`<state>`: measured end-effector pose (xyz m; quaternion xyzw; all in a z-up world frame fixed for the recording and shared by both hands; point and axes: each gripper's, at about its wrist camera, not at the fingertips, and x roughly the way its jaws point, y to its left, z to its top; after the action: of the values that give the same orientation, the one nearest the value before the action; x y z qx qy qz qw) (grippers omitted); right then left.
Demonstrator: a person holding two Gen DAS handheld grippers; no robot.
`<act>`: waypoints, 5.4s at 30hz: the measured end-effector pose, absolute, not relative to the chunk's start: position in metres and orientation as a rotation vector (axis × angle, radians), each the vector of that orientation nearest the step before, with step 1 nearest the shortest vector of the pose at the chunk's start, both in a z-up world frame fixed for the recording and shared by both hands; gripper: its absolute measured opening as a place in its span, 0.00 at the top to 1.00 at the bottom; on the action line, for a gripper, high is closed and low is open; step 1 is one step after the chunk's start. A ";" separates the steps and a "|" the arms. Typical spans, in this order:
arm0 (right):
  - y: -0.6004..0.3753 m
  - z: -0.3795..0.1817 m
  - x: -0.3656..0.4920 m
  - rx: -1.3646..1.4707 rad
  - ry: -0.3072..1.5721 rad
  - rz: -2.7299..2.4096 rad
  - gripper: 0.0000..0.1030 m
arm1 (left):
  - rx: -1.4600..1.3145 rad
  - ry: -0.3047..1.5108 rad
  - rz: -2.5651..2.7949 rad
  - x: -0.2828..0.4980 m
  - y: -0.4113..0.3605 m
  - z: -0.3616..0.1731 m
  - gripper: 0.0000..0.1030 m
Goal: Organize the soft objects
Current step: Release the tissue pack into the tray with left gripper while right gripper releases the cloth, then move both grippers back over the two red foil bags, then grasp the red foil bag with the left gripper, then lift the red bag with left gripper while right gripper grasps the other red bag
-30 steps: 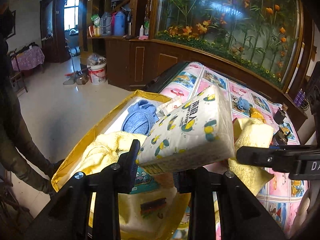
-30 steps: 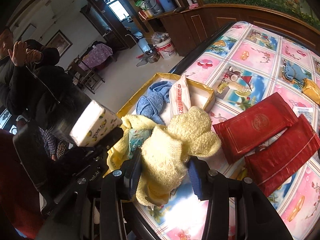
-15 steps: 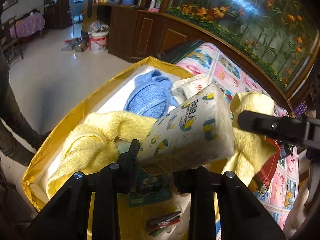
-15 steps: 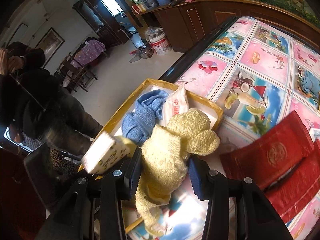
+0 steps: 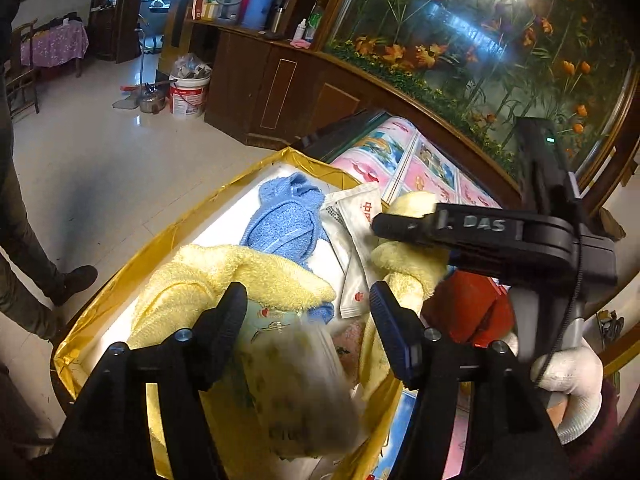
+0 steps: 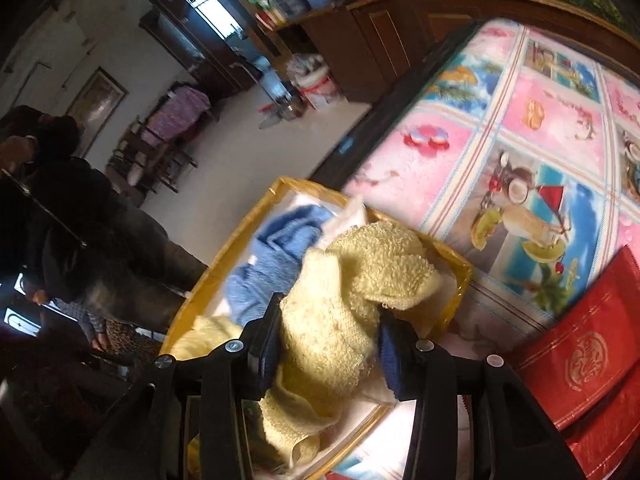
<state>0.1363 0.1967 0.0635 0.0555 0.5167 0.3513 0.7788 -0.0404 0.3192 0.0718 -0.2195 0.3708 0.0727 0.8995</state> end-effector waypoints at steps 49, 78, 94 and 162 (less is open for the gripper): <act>0.012 0.109 -0.016 0.273 0.754 0.605 0.17 | 0.022 0.594 0.339 -0.080 0.202 0.144 0.24; -0.101 0.081 0.000 0.347 0.736 0.403 0.14 | 0.191 0.712 0.213 -0.045 0.112 0.115 0.23; -0.135 0.091 0.033 0.334 0.713 0.310 0.14 | 0.215 0.800 0.195 -0.021 0.107 0.088 0.23; -0.093 -0.002 0.105 0.698 1.034 0.566 0.16 | -0.023 1.070 -0.333 0.106 0.094 0.016 0.34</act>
<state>0.1054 -0.0934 -0.0020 0.3223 0.4773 0.2616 0.7745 0.1056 0.0944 0.0159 -0.0109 0.5076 -0.1579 0.8469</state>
